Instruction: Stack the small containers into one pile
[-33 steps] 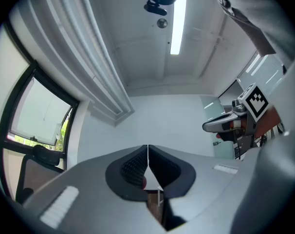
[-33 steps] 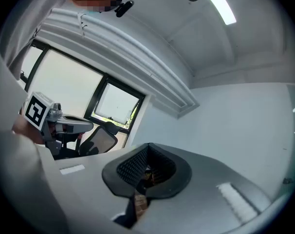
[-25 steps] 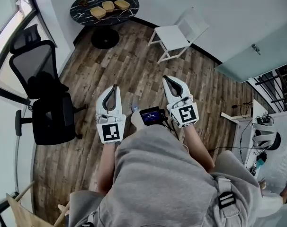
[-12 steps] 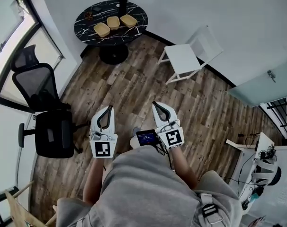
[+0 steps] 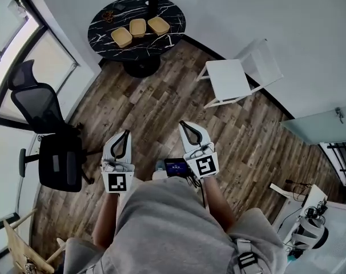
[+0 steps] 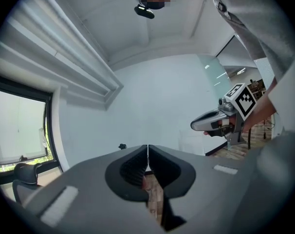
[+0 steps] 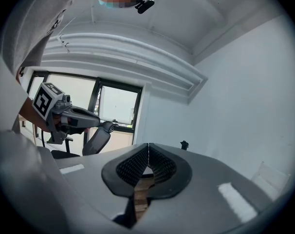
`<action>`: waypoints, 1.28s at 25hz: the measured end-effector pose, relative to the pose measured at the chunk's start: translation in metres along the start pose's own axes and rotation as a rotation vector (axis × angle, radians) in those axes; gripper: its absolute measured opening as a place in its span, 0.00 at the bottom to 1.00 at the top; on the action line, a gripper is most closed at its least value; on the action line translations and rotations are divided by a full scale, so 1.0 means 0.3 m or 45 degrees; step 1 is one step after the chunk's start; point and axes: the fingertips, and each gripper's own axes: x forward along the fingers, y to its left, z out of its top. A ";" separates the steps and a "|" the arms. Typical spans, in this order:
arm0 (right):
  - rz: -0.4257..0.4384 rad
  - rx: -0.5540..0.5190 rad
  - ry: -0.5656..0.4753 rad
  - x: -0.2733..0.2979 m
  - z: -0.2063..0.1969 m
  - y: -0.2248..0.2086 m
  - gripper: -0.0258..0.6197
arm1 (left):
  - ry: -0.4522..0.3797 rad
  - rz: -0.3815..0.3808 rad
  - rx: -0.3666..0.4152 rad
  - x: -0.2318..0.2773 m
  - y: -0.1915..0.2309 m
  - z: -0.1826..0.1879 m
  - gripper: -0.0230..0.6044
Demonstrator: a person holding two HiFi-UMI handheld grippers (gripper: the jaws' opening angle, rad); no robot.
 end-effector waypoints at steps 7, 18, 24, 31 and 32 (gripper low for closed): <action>0.003 0.039 0.010 0.193 -0.042 -0.170 0.06 | 0.093 0.014 0.041 0.175 0.084 -0.056 0.04; -0.073 0.049 0.076 0.625 -0.016 -0.378 0.06 | 0.006 -0.067 0.033 0.625 0.368 -0.078 0.04; -0.127 0.010 0.088 0.832 0.016 -0.513 0.06 | -0.023 -0.144 0.068 0.853 0.505 -0.088 0.04; -0.150 0.041 0.113 1.047 -0.032 -0.727 0.06 | 0.045 -0.152 0.048 1.117 0.605 -0.117 0.04; -0.147 0.050 0.114 1.086 -0.049 -0.767 0.06 | 0.057 -0.150 0.049 1.164 0.612 -0.128 0.04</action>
